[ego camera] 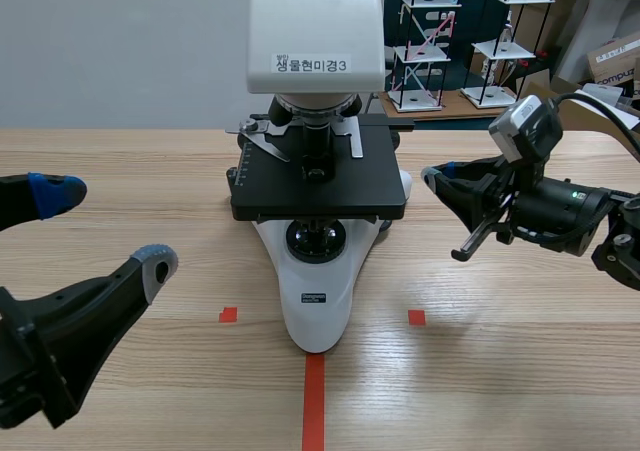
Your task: Return to the home posture
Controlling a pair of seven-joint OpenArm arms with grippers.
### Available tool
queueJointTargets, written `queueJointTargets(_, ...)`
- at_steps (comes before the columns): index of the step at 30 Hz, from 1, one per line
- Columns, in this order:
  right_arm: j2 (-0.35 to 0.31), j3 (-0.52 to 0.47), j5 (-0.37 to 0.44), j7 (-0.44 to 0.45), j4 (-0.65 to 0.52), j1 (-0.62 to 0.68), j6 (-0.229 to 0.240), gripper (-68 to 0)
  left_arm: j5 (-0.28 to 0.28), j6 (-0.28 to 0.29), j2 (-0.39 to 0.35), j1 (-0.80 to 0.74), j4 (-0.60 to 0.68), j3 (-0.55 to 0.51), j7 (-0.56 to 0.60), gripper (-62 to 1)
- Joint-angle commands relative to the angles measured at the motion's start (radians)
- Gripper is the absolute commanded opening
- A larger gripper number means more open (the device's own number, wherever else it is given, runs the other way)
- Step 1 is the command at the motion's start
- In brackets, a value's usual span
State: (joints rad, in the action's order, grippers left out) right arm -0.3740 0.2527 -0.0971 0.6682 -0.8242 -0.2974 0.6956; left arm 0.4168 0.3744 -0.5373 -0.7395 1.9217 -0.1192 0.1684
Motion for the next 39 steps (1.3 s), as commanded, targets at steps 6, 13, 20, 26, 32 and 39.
queueJointTargets(6,-0.088,-0.003,0.042,0.065,-0.134,0.131,0.001,-52.4,0.008,0.002,0.005,-0.005,0.006,-0.006,-0.03,1.4)
queueJointTargets(13,-0.217,-0.056,0.206,0.064,-0.375,0.375,0.001,-31.5,0.008,0.002,0.005,-0.005,0.006,-0.006,-0.039,1.4)
queueJointTargets(20,-0.267,-0.247,0.342,-0.017,-0.643,0.665,0.001,-11.2,0.006,0.002,0.005,-0.005,0.006,-0.006,-0.039,1.4)
queueJointTargets(26,-0.266,-0.397,0.421,-0.107,-0.918,0.916,0.004,-7.1,0.006,0.002,0.005,-0.005,0.006,-0.006,-0.039,1.4)
queueJointTargets(32,-0.265,-0.459,0.451,-0.227,-1.124,1.036,0.035,-5.3,0.007,0.002,0.005,-0.005,0.006,-0.006,-0.039,1.4)
queueJointTargets(39,-0.262,-0.459,0.488,-0.27,-1.141,1.04,0.035,-5.3,0.006,0.002,0.005,-0.005,0.006,-0.006,-0.038,1.4)
